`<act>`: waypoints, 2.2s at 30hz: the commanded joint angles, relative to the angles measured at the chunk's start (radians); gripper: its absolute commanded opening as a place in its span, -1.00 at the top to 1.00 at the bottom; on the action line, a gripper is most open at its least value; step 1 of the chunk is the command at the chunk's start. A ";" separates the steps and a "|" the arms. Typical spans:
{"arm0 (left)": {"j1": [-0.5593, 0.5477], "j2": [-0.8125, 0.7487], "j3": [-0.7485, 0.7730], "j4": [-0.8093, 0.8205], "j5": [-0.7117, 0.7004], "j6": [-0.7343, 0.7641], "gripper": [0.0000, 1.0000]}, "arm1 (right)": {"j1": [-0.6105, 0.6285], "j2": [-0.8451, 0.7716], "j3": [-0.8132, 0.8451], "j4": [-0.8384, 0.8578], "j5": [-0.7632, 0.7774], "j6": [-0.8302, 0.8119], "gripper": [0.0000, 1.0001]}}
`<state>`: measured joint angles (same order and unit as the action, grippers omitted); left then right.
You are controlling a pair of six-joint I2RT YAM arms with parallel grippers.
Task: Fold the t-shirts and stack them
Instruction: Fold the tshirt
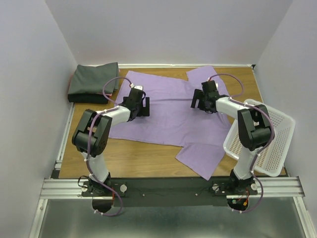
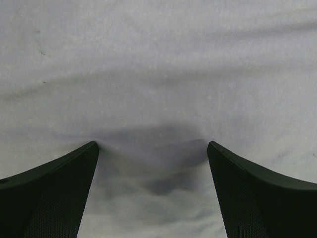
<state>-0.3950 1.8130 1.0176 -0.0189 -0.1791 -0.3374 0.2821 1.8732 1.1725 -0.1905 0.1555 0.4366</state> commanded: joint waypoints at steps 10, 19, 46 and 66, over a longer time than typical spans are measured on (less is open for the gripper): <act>0.013 0.111 0.136 -0.148 -0.014 0.044 -0.97 | -0.014 0.135 0.064 -0.013 -0.050 -0.009 -1.00; 0.050 0.144 0.193 -0.159 0.032 0.063 -0.97 | -0.012 0.208 0.131 -0.015 -0.076 -0.018 -1.00; 0.067 -0.853 -0.498 -0.128 -0.416 -0.494 -0.86 | -0.014 -0.111 -0.046 0.051 -0.218 -0.042 -1.00; 0.220 -0.624 -0.517 -0.237 -0.304 -0.571 -0.54 | -0.057 -0.158 -0.142 0.099 -0.246 -0.039 -1.00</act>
<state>-0.2111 1.1767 0.5182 -0.2771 -0.5201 -0.9100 0.2333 1.7252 1.0439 -0.1139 -0.0696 0.3923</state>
